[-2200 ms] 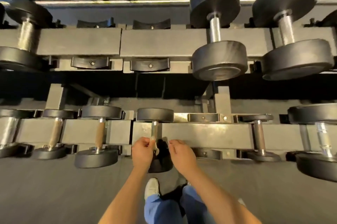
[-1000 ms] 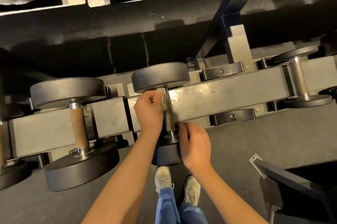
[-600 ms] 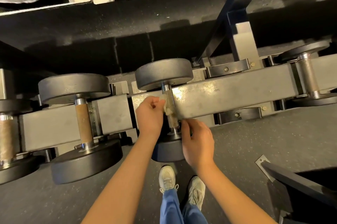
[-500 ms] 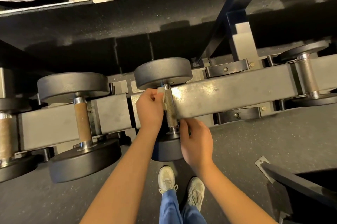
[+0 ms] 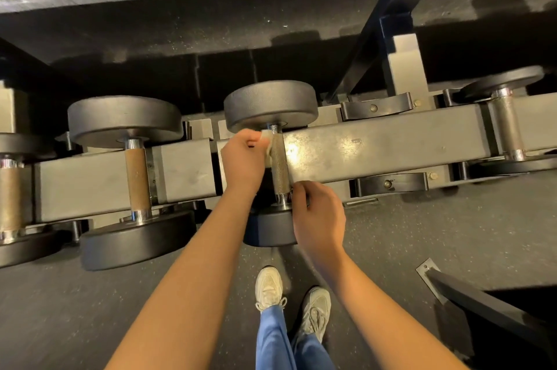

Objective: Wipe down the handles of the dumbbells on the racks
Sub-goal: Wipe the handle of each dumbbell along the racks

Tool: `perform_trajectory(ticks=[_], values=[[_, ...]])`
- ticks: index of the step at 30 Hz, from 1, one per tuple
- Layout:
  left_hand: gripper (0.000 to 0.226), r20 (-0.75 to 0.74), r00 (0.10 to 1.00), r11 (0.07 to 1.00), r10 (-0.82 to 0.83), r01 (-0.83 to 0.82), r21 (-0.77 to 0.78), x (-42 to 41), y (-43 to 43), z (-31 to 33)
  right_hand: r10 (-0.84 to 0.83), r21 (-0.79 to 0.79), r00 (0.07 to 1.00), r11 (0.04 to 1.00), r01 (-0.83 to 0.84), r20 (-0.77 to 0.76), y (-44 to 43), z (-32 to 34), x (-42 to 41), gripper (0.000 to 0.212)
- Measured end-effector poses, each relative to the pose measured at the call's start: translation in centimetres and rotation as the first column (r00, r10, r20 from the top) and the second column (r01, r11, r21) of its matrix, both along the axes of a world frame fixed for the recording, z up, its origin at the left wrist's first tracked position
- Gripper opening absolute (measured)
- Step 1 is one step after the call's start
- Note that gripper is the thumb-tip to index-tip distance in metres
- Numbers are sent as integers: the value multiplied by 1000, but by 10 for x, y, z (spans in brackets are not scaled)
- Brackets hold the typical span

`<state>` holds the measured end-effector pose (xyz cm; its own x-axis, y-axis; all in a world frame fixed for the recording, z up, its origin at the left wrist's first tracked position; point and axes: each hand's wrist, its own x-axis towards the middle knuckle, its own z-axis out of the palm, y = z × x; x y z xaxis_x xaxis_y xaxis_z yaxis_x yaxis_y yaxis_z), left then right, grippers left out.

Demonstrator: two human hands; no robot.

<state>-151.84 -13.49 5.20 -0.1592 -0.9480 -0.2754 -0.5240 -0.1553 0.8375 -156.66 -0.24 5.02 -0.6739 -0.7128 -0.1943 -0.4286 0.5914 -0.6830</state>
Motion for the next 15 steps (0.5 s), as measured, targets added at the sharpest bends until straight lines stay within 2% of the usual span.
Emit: perform_trajectory(ticks=[4,10,15], values=[[15,12,1000,999,13,-13,40,4,10,-10,8,0,1000,1000,-8,3,0,0,0,37],[13,64,986,978,-152,141,153,26,25,-13,-9,-18,1000,1000,9,9,1,-2,0,38],[24,-8,1000,992,-27,28,121,13,9,-5,-5,-50,1000,999,7,29,2,-3,1,33]])
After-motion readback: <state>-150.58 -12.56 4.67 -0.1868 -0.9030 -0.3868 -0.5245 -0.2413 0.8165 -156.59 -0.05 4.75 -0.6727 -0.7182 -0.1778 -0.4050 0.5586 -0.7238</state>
